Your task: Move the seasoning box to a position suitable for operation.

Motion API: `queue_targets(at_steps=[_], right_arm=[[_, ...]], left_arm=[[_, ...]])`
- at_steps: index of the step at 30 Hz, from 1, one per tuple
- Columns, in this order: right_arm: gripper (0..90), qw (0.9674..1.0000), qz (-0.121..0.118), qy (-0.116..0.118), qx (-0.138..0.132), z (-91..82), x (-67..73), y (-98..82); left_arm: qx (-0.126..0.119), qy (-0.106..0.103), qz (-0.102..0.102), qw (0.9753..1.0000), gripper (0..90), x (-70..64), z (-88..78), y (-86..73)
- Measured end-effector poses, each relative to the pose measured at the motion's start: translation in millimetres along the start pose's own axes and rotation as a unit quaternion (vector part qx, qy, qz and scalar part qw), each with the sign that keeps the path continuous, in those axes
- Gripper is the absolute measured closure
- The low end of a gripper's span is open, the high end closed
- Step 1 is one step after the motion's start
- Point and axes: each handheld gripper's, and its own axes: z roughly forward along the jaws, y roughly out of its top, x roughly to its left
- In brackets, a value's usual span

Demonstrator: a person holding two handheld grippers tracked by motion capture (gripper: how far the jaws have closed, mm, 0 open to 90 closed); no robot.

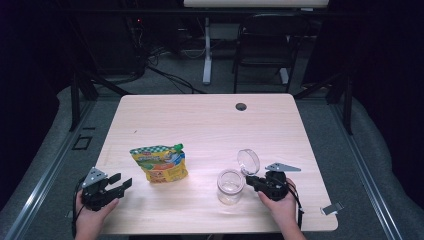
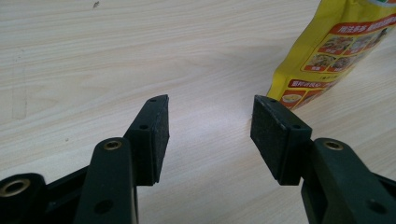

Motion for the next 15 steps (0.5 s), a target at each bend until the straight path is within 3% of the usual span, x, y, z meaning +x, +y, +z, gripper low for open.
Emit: queue_targets(at_steps=[11, 15], right_arm=[[78.6, 0.9996, 0.020, 0.016, -0.014, 9.2, -6.3, 9.4], [77.5, 0.9998, 0.003, 0.017, -0.006, 12.7, -6.4, 14.1]], left_arm=[[-0.004, 0.000, 0.002, 1.0000, 47.1, -5.8, -7.7, -3.3], [-0.006, -0.001, 0.012, 0.9999, 46.9, -9.2, -9.6, -3.7]])
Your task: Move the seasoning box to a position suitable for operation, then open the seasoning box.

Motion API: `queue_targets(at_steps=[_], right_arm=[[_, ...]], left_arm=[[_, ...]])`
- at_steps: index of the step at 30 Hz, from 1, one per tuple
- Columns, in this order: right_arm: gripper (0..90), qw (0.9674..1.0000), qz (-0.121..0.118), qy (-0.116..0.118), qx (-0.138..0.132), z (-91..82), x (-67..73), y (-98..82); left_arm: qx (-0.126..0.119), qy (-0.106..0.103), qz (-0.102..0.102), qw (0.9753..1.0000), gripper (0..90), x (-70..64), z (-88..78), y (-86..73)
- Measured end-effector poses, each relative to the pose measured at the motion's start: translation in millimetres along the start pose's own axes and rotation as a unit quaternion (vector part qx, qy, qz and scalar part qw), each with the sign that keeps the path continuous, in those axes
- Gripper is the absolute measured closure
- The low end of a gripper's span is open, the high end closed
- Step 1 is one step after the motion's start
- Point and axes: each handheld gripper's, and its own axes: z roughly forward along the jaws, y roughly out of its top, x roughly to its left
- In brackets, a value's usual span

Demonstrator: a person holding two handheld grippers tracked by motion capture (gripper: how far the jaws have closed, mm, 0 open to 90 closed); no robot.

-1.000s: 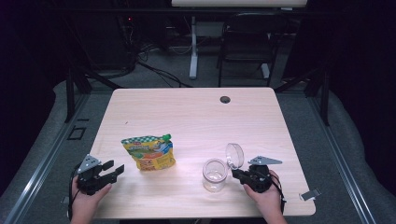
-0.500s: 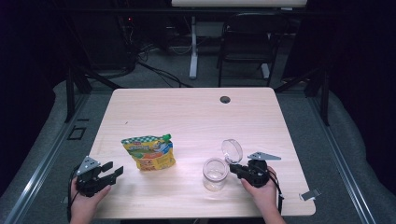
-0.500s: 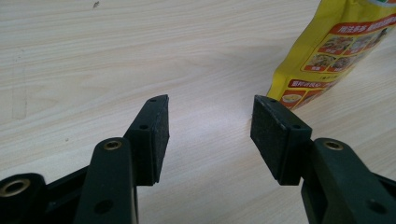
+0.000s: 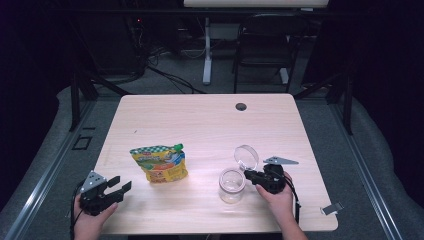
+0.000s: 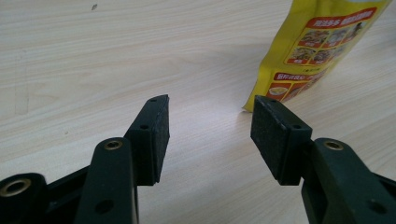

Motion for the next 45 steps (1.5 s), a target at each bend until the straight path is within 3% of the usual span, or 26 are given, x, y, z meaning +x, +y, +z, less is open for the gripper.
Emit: queue_targets(at_steps=[3, 10, 13, 19, 25, 29, 37, 45], right_arm=[[73.3, 0.9999, -0.013, -0.004, 0.003, 0.5, -0.3, 2.1], [70.1, 0.9997, -0.016, -0.017, -0.005, -9.4, 1.2, -0.2], [68.4, 0.9993, -0.026, -0.026, -0.007, -16.0, 2.4, -2.6], [66.8, 0.9987, -0.034, -0.031, -0.021, -30.1, 0.8, -8.0], [67.4, 0.9985, -0.026, -0.035, -0.034, -40.0, -1.8, -10.7], [67.1, 0.9987, -0.024, -0.036, -0.026, -41.5, -2.8, -13.0], [65.4, 0.9987, -0.022, -0.038, -0.027, -43.6, -4.7, -14.7], [64.1, 0.9987, -0.019, -0.035, -0.031, -42.0, -4.0, -15.0]], left_arm=[[-0.006, -0.007, 0.001, 1.0000, 46.7, -2.3, -0.6, 1.1], [-0.011, -0.022, 0.008, 0.9997, 46.1, -5.4, -1.9, 5.8], [-0.022, -0.019, 0.013, 0.9995, 45.7, -5.2, -4.1, 8.6], [-0.033, -0.040, 0.002, 0.9987, 45.3, -3.0, -6.6, 16.2], [-0.032, -0.060, 0.016, 0.9976, 45.1, -10.0, -5.0, 24.4], [-0.035, -0.070, 0.033, 0.9964, 45.6, -17.6, -6.9, 31.0], [-0.039, -0.095, 0.033, 0.9942, 48.3, -24.7, -11.8, 38.6], [-0.045, -0.100, 0.043, 0.9931, 43.6, -27.6, -10.0, 46.6]])
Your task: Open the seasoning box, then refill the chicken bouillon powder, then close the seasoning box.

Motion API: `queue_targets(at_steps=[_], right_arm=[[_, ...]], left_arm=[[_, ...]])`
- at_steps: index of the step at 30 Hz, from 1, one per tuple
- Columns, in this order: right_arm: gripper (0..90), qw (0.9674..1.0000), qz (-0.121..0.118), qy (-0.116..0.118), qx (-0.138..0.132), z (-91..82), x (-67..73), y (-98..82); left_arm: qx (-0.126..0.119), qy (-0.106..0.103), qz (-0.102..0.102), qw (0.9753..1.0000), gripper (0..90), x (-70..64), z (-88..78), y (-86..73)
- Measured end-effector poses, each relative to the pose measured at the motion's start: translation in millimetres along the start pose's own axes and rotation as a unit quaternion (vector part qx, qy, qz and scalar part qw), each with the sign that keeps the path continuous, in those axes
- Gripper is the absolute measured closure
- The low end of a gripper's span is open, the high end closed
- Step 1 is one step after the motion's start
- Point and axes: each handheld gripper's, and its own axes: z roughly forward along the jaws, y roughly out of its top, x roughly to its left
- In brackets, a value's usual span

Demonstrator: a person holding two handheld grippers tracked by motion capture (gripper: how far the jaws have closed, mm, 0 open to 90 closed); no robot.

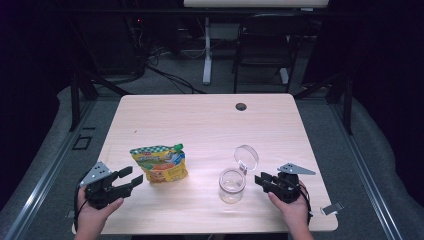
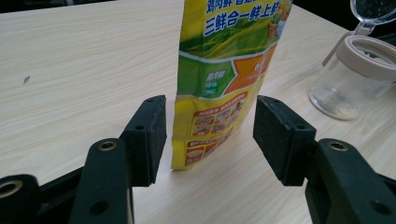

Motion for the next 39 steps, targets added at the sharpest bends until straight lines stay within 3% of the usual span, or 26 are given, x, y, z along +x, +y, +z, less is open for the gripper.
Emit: queue_targets(at_steps=[5, 14, 25, 34, 39], right_arm=[[63.1, 1.0000, -0.001, 0.002, 0.001, 1.6, 0.6, -0.6], [62.2, 1.0000, 0.003, 0.002, -0.001, 0.7, -1.0, -1.8], [61.3, 1.0000, 0.005, 0.000, 0.001, -2.4, -2.8, -5.4], [60.6, 0.9999, 0.011, -0.005, 0.001, -1.9, -5.6, -6.9], [60.5, 0.9999, 0.012, -0.003, 0.002, -1.2, -5.1, -7.2]], left_arm=[[0.001, -0.017, 0.007, 0.9998, 39.2, -0.5, 6.6, 7.3], [-0.009, -0.021, 0.005, 0.9997, 39.0, 1.0, 13.6, 16.3], [-0.002, -0.028, 0.006, 0.9996, 40.4, 6.9, 22.5, 18.2], [-0.006, -0.027, 0.007, 0.9996, 53.4, 3.4, 24.2, 18.0], [-0.016, -0.029, 0.012, 0.9994, 65.0, -4.5, 22.9, 16.7]])
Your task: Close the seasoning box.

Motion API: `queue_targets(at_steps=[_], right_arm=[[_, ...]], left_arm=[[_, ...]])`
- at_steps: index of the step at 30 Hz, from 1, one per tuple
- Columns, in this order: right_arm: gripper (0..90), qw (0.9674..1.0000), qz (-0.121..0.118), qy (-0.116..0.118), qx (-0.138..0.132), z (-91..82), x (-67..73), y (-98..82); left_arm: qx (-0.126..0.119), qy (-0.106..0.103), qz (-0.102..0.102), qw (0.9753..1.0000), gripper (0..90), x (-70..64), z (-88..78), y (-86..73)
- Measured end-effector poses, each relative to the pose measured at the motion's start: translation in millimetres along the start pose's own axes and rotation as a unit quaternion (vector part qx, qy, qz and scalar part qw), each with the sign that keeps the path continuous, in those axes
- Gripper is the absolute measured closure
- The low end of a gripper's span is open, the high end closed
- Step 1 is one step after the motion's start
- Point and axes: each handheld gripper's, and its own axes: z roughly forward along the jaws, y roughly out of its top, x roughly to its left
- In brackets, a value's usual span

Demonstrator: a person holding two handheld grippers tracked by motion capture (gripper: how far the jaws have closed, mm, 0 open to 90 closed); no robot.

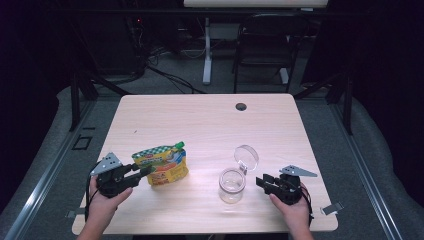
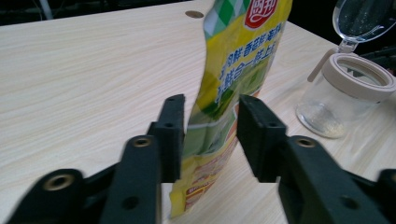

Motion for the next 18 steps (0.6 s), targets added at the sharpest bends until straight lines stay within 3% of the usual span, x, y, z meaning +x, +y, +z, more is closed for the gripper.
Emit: queue_targets(at_steps=[6, 11, 15, 18], right_arm=[[60.5, 1.0000, -0.001, 0.000, -0.001, 0.3, -0.1, 0.8], [60.3, 1.0000, -0.002, 0.003, 0.001, 2.0, 0.0, 2.0], [60.3, 1.0000, -0.006, 0.005, 0.000, 2.6, 0.4, 2.4], [60.3, 1.0000, -0.004, 0.003, 0.002, 2.2, 0.3, 2.5]], left_arm=[[-0.004, -0.006, 0.020, 0.9998, 75.5, -11.7, -1.7, 1.6], [-0.006, -0.015, 0.022, 0.9996, 81.4, -18.1, -1.8, 2.0], [-0.002, -0.020, 0.021, 0.9996, 82.0, -24.0, -1.0, 3.2], [0.000, -0.028, 0.017, 0.9995, 75.9, -27.2, 0.2, 3.9]])
